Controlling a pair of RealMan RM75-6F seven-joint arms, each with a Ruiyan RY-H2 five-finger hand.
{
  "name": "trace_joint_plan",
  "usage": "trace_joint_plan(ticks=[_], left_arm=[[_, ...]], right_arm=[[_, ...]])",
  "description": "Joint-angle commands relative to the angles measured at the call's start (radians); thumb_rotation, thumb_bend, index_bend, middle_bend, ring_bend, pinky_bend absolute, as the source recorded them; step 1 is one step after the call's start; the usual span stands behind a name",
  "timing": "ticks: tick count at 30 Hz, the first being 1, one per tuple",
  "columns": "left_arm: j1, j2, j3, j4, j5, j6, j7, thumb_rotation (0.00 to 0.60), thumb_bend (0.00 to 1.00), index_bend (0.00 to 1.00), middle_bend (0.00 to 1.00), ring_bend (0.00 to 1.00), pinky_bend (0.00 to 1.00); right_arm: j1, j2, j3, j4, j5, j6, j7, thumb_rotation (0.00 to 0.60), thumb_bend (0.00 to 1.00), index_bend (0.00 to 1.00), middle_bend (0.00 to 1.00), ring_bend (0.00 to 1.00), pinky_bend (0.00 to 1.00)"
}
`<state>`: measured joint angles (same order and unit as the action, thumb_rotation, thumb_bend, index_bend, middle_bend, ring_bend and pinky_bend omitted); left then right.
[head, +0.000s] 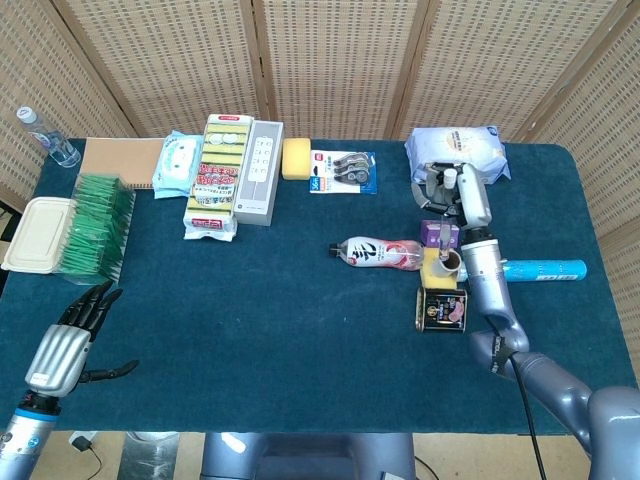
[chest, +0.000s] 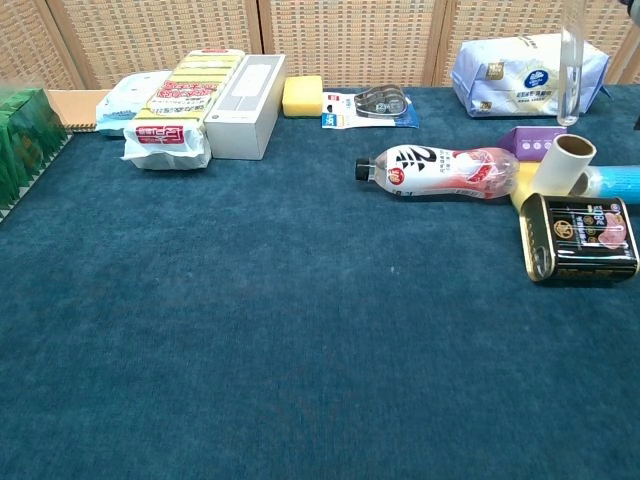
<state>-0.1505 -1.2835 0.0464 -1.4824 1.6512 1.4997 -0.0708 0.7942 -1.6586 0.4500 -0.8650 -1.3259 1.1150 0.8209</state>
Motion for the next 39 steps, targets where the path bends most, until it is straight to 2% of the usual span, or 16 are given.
trace_joint_plan(ticks=[1, 23, 39], left_arm=[[0.0, 0.0, -0.003, -0.009, -0.005, -0.003, 0.012, 0.421, 0.0, 0.0, 0.0, 0.03, 0.14], [0.009, 0.022, -0.032, -0.052, -0.046, -0.002, 0.074, 0.424, 0.0, 0.0, 0.0, 0.03, 0.14], [0.001, 0.022, -0.04, -0.081, -0.059, -0.025, 0.109, 0.423, 0.0, 0.0, 0.0, 0.03, 0.14]], right_arm=[[0.008, -0.019, -0.013, 0.045, -0.006, -0.003, 0.036, 0.6, 0.41, 0.78, 1.0, 1.0, 1.0], [0.034, -0.121, -0.073, 0.289, -0.022, -0.021, 0.236, 0.6, 0.41, 0.78, 1.0, 1.0, 1.0], [0.047, -0.157, -0.109, 0.393, -0.036, -0.026, 0.322, 0.6, 0.39, 0.78, 1.0, 1.0, 1.0]])
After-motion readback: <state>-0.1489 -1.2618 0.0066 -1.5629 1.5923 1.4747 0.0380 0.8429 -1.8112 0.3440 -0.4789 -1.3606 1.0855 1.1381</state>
